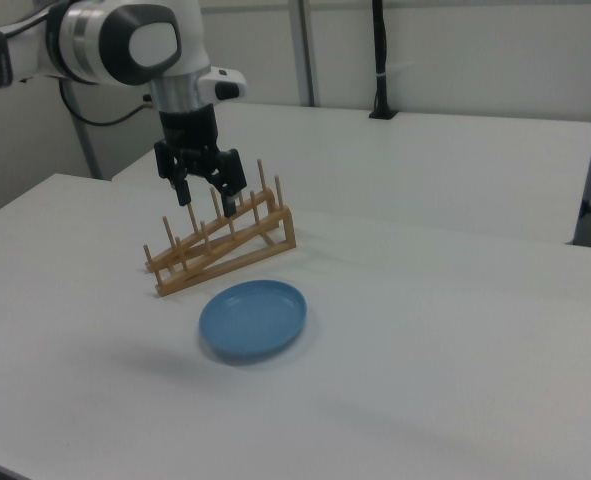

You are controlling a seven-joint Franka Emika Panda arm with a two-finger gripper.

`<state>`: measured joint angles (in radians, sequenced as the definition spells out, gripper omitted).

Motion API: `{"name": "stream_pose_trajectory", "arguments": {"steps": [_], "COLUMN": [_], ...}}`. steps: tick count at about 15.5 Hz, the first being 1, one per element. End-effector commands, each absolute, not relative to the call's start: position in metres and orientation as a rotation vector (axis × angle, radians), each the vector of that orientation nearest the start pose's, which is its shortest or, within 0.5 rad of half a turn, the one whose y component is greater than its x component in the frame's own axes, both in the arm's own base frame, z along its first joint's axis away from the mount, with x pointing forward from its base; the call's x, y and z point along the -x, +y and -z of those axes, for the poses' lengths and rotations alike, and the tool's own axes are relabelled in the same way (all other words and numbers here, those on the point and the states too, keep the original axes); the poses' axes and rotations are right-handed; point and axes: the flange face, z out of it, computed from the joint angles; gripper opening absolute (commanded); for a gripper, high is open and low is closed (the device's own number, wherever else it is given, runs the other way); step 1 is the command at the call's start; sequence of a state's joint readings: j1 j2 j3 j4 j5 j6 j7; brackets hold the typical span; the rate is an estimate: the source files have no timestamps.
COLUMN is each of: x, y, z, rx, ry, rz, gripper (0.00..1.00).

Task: Place plate in plate rack
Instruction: 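Move the gripper down toward the light blue plate's rim, then lower the gripper onto the plate rim and close on it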

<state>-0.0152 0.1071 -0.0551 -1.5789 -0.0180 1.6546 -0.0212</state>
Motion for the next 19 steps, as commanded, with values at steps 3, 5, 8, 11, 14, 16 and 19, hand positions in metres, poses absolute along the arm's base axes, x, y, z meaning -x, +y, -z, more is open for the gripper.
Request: {"name": "stream_pose_trajectory", "arguments": {"steps": [3, 5, 8, 11, 14, 16, 19], "x": [-0.621, -0.630, -0.643, -0.654, -0.659, -0.660, -0.661], "y": [-0.079, -0.096, -0.122, -0.141, -0.162, -0.163, -0.160], "z": [-0.510, -0.473, -0.421, -0.380, -0.350, -0.343, -0.340], "rx": [3.126, 3.082, 3.050, 3.063, 3.043, 3.043, 3.041], "ry": [0.017, -0.021, -0.045, -0.008, 0.054, 0.033, 0.028], "rz": [0.003, -0.053, -0.066, -0.057, -0.024, -0.027, -0.033], "gripper": [1.00, 1.00, 0.96, 0.91, 0.86, 0.82, 0.73]}}
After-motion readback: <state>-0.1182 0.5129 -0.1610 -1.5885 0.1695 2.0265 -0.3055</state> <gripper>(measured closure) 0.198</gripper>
